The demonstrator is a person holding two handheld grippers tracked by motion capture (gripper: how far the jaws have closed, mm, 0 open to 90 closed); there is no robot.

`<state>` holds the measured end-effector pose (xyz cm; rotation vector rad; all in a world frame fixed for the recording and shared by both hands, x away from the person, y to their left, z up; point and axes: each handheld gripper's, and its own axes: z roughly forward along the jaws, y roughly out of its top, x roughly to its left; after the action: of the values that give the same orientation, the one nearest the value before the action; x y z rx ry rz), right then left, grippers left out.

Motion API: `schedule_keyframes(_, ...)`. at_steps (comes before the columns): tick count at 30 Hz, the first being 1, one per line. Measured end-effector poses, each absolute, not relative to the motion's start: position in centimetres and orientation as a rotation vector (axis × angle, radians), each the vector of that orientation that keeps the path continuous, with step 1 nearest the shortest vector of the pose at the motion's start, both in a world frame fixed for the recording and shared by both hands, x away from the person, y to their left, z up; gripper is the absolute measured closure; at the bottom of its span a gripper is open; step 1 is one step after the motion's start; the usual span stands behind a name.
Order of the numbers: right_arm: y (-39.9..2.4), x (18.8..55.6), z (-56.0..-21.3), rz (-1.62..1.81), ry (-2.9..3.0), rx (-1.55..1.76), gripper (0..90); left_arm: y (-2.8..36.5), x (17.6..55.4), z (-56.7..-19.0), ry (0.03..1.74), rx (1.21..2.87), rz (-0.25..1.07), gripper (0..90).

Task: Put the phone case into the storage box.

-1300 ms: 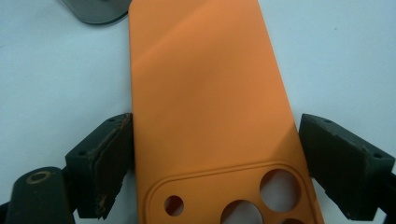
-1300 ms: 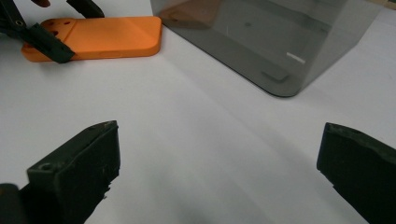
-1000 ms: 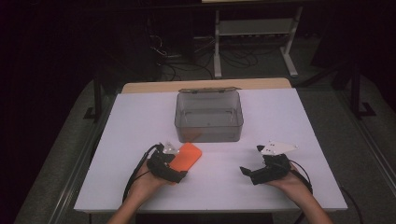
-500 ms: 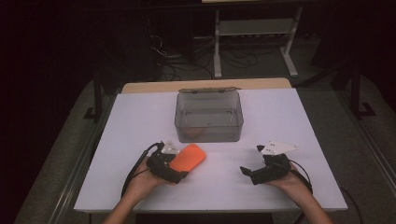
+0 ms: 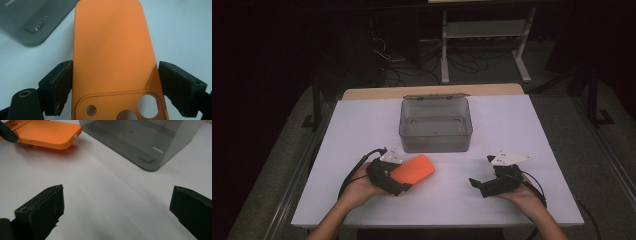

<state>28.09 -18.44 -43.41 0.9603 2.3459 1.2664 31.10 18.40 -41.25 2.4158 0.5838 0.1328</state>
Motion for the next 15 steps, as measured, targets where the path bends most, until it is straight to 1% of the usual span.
schedule_keyframes(15,-18.5,28.1,-43.4,1.267,2.348,0.958,0.0,16.8,32.5,-39.7,0.458,2.398,0.094,15.2)
